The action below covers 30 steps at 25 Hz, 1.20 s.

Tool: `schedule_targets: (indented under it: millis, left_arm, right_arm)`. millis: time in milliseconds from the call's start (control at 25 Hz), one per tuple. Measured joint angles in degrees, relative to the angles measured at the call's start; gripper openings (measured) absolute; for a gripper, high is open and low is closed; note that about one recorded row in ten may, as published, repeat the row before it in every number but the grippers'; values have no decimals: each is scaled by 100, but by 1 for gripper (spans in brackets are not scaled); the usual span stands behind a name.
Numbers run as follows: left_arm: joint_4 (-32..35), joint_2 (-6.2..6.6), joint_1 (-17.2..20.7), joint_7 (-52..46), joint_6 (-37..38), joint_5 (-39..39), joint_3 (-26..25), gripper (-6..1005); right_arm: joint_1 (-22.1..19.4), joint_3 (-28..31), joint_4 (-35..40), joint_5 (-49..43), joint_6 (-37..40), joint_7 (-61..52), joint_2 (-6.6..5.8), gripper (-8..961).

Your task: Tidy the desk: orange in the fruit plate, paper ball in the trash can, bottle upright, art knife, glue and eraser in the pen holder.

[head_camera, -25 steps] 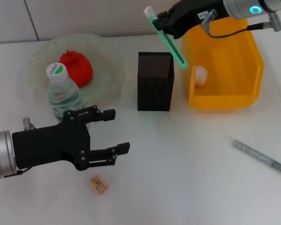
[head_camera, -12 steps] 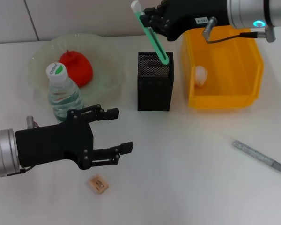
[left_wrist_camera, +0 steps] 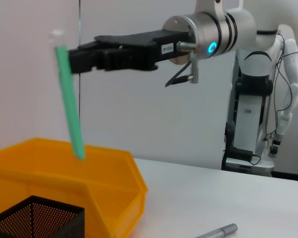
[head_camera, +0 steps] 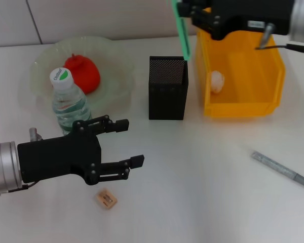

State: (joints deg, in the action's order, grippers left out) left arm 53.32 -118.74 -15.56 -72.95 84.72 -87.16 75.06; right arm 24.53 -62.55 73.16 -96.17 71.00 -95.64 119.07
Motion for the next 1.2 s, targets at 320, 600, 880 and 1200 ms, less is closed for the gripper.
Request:
schedule_targets:
  millis: [320,600,880,1200]
  left_arm:
    - [-114,0,-61,4,-6,0,18,804]
    - [-132,0,-64,7,4,0,18,804]
    - [-132,0,-57,9,8,3,26,804]
    - [-131,0,-33,9,17,6,50,804]
  right_arm:
    - [255,1240,-1372,426,1070,794,-58,139]
    - [316,1260,-1858,429,1059,1077,-135,145]
    - [438,1266,-2116,439,1033,1278,-147,152]
    - [741,1272,-2580,423,837,1488,-207,159]
